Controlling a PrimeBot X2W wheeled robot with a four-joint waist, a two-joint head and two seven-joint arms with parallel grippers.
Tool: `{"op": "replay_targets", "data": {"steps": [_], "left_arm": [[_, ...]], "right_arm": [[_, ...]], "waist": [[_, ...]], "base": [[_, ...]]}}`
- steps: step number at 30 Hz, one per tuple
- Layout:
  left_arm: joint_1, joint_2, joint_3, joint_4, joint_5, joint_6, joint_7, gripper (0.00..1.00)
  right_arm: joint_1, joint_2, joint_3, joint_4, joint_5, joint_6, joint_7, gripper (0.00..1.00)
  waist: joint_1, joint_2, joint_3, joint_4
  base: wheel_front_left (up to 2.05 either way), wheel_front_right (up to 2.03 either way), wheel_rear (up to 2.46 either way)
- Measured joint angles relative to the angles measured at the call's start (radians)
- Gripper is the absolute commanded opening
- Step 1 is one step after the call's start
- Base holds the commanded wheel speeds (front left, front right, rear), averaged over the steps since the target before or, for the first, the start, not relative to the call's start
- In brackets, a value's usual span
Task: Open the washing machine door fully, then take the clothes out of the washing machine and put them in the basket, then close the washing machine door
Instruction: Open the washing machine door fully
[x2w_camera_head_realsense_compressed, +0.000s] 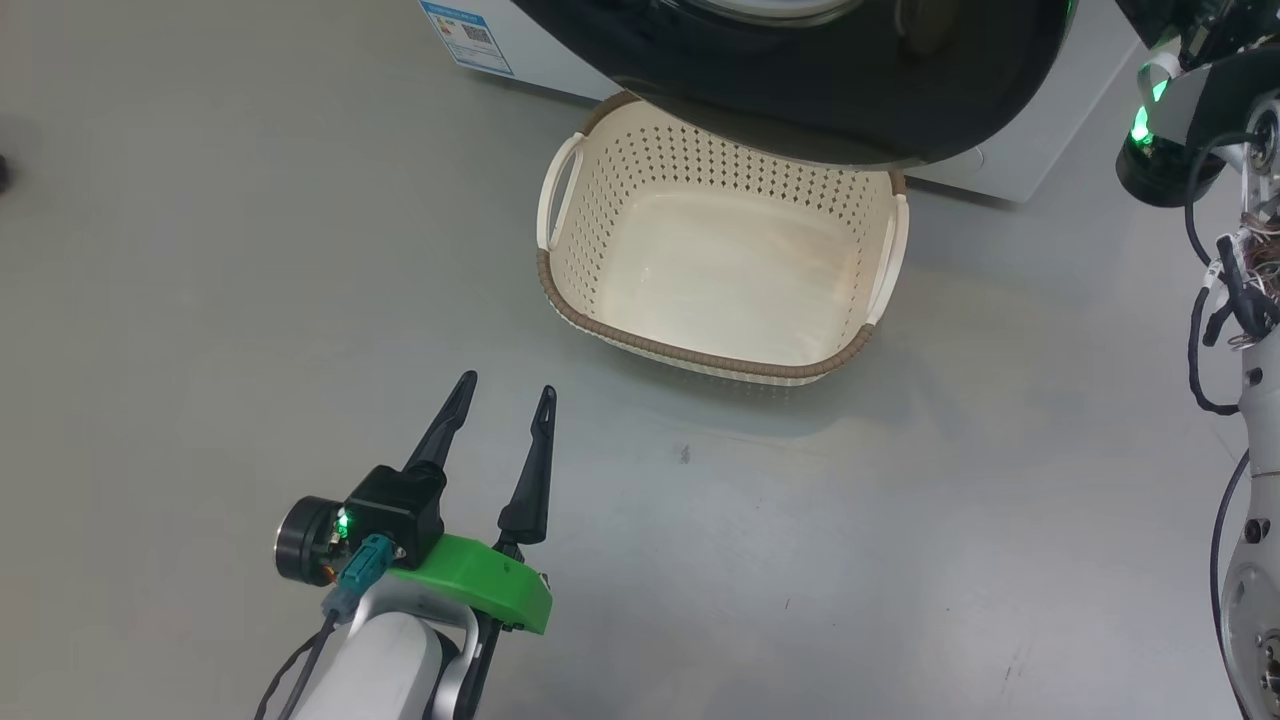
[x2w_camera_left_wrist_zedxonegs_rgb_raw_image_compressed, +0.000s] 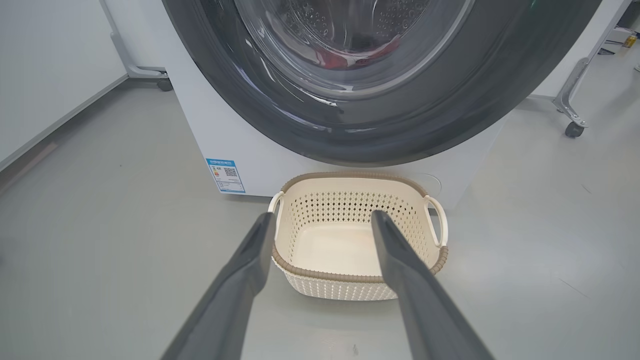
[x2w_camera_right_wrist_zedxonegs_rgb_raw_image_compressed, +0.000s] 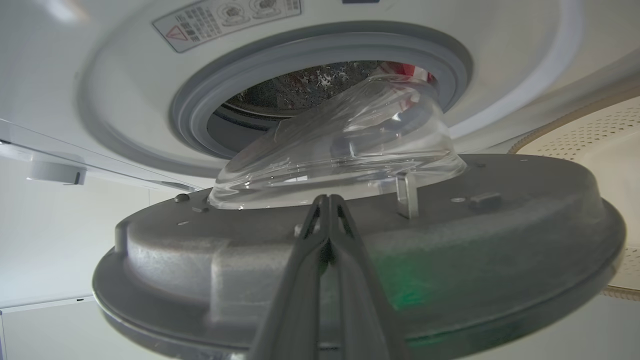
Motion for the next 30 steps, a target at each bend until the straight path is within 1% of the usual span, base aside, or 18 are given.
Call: {"op": "replay_targets", "data": {"steps": [5, 16, 25, 30], "left_arm": [[0.0, 0.0, 0.001, 0.009, 0.005, 0.002, 0.0, 1.0], [0.002, 0.0, 0.026, 0.026, 0.012, 0.007, 0.0, 1.0], [0.008, 0.0, 0.042, 0.031, 0.02, 0.01, 0.0, 1.0], [0.023, 0.0, 0.038, 0.033, 0.021, 0.01, 0.0, 1.0]], "right_arm": [[0.013, 0.01, 0.018, 0.034, 0.011, 0.0, 0.042, 0.0], [0.091, 0.048, 0.044, 0.091, 0.027, 0.0, 0.091, 0.0], [0.136, 0.083, 0.065, 0.104, 0.051, 0.0, 0.117, 0.0], [0.162, 0.089, 0.091, 0.105, 0.058, 0.0, 0.136, 0.0]], "waist": [[0.0, 0.0, -0.021, 0.0], [0.0, 0.0, -0.084, -0.009], [0.0, -0.0001, -0.127, -0.026], [0.0, 0.0, -0.15, -0.032]], "base": [[0.0, 0.0, 0.0], [0.0, 0.0, 0.0], [0.0, 0.0, 0.0], [0.0, 0.0, 0.0]]}}
